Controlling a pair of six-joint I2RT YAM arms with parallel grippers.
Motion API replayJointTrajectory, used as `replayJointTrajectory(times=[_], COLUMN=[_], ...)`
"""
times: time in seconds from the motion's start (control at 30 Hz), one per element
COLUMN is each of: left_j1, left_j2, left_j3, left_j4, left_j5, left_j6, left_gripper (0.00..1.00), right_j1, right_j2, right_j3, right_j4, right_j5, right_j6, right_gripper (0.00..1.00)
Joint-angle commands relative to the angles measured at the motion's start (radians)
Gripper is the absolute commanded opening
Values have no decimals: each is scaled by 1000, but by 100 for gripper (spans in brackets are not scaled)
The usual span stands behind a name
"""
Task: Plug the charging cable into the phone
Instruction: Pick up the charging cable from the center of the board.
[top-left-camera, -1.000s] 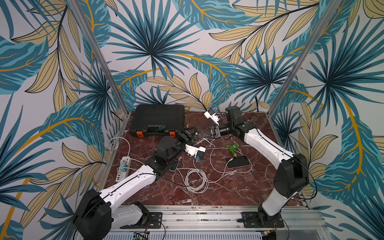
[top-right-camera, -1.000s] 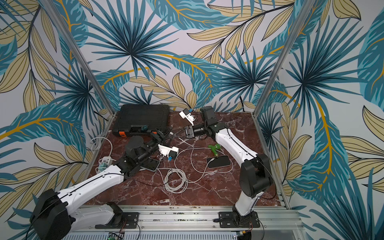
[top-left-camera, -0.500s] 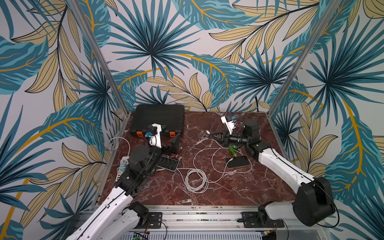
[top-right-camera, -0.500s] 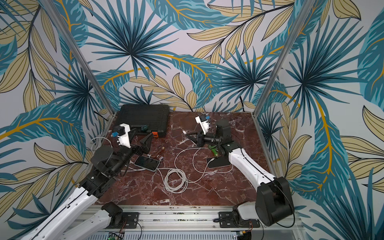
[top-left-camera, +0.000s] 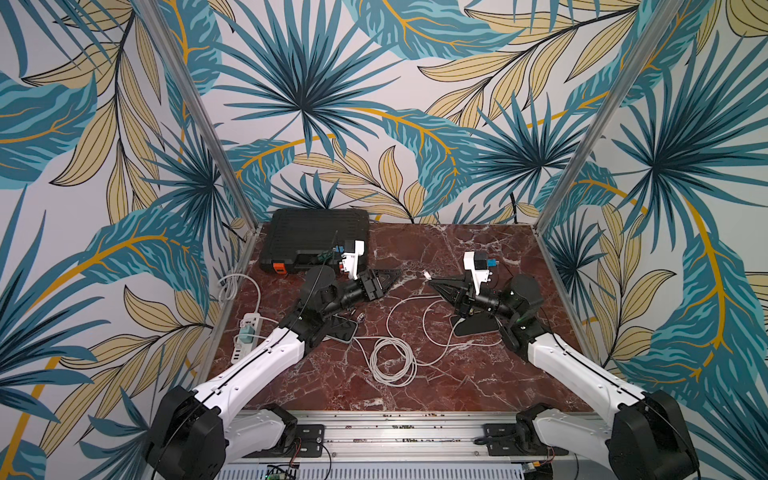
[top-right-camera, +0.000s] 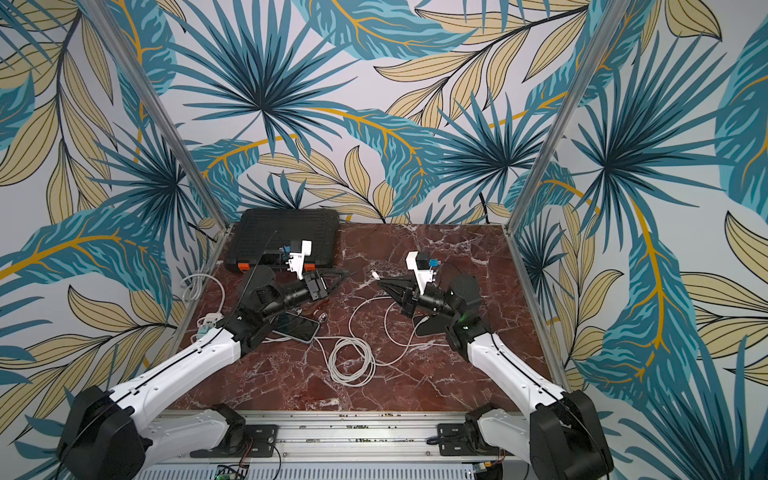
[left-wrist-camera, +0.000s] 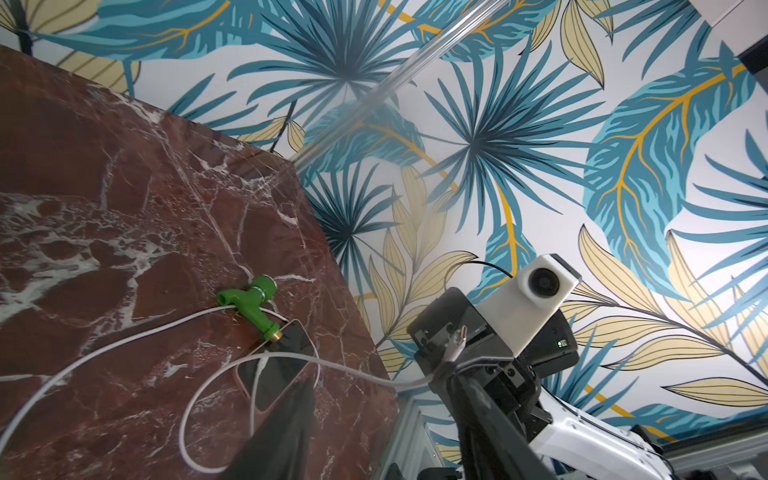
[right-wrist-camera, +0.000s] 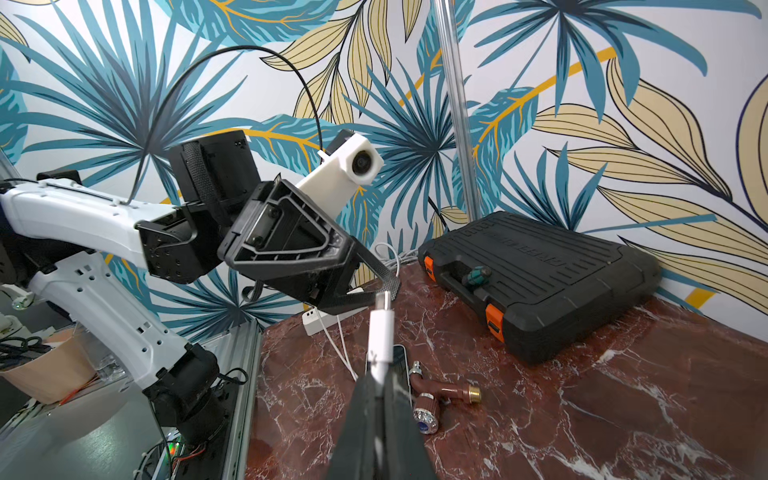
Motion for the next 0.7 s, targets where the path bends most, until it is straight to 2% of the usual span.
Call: replayJointTrajectory(times=[0.0,0.23,0.67], left_j1=[-21,-50,-50], left_j2=[-2,49,97], left_j3=[38,99,160], left_j4=[70,-21,-125], left_j5=[38,48,28], left_j6=[-1,53,112], left_gripper=[55,51,42], right_j1=[14,33,46], right_j2=[13,52,93], right_j3=[7,64,94], right_j4=[30,-44,-88], right_j5=[-32,-32,-54], right_j6=[-3,-28,-56], right_gripper=[0,0,0])
